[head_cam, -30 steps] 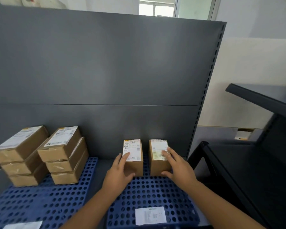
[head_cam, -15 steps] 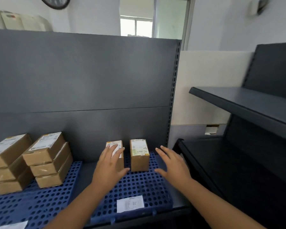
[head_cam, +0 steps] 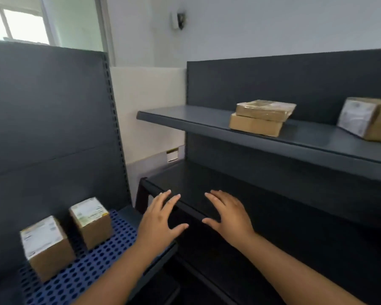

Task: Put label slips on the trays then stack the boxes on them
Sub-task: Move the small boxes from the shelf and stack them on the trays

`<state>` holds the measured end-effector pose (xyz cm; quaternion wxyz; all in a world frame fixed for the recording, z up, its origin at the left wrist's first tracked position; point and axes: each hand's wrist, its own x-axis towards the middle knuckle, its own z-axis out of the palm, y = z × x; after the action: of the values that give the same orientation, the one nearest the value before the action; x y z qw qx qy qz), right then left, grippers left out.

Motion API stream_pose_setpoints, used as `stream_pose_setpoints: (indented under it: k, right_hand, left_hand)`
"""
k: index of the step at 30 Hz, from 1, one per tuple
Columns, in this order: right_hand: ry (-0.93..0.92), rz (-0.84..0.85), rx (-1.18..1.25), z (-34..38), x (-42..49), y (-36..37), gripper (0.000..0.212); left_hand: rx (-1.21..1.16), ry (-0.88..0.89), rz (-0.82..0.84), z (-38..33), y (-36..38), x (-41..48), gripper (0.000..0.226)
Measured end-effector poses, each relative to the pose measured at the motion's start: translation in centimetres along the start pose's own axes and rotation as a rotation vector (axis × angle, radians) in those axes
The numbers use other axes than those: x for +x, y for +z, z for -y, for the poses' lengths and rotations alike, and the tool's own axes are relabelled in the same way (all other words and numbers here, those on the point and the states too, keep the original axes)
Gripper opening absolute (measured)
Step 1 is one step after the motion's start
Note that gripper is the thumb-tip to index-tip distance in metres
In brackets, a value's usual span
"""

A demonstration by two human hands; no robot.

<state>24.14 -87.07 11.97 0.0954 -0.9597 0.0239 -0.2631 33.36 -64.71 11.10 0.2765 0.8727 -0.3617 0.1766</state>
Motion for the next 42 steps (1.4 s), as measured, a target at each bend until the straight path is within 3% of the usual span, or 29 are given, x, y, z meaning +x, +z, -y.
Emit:
stream_pose_setpoints:
  k: [9,19,26,37,42]
  right_hand:
    - [0.384,-0.027,-0.236,-9.9,-14.8,-10.7,0.075]
    - [0.705,-0.085,-0.417,-19.6,-28.7,-22.9,0.074]
    - [0.790,-0.083,-0.470,-27.1,-35.6,-28.0,0.081]
    - [0.818,0.159,-0.522,-36.3,-38.4,-30.4,0.091]
    - [0.726,0.165,-0.572,-37.9,-38.5,-29.8,0.082]
  left_hand:
    - [-0.233,0.290,0.157,-13.7,8.4,1.5,0.083]
    - [-0.432,0.456,0.301,-31.8,16.1,1.0,0.084]
    - [-0.512,0.476,0.368,-42.4,21.4,0.7,0.087]
    - [-0.486,0.284,0.567,-54.9,29.1,2.2,0.101]
    - [-0.468,0.249,0.524,-55.2,30.9,2.6,0.081]
